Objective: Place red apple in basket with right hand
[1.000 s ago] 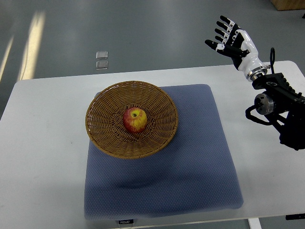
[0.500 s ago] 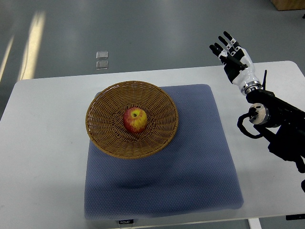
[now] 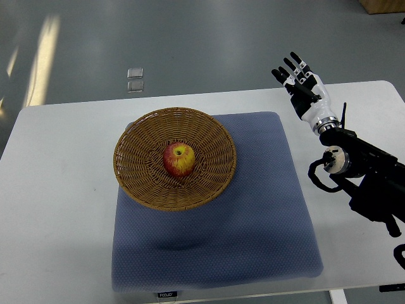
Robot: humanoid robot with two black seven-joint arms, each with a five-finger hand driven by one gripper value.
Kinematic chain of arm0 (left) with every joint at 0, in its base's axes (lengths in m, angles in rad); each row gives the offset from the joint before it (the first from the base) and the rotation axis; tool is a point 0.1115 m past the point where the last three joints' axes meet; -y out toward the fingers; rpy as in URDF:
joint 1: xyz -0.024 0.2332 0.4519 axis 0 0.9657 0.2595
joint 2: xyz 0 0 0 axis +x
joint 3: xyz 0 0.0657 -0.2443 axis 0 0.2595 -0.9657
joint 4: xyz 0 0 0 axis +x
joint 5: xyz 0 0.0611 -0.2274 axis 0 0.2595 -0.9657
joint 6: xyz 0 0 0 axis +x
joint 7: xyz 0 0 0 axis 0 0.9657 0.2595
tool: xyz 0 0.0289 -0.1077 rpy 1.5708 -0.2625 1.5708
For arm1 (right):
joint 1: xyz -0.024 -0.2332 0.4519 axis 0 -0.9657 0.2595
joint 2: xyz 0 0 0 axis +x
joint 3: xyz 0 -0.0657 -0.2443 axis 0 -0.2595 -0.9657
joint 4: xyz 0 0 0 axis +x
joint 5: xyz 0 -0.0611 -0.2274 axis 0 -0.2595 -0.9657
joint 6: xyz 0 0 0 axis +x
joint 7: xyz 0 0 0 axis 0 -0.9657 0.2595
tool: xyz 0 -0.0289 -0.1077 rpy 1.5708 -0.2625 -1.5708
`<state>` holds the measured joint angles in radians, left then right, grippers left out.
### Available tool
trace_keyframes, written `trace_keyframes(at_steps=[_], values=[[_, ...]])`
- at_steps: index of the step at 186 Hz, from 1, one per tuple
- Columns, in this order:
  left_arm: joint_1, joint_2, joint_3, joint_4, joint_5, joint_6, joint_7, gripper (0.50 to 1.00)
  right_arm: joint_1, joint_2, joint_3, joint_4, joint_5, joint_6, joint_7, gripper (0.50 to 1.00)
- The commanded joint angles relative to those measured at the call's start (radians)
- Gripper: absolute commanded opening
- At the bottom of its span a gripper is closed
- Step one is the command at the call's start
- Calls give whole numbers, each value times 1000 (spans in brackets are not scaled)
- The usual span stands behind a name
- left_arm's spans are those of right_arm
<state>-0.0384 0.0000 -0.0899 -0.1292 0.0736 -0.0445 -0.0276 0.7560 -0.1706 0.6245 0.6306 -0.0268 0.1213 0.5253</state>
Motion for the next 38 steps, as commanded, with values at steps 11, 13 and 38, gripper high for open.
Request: trace_keyframes(at_steps=[11,13,38], values=[[0,0,1,0,0,0,0,1000,-15,22,1,0,1,-2,1,921],[0,0,1,0,0,0,0,1000,-15,23,1,0,1,-2,1,921],[0,0,1,0,0,0,0,1000,-23,23,1,0,-1,0,4,921]])
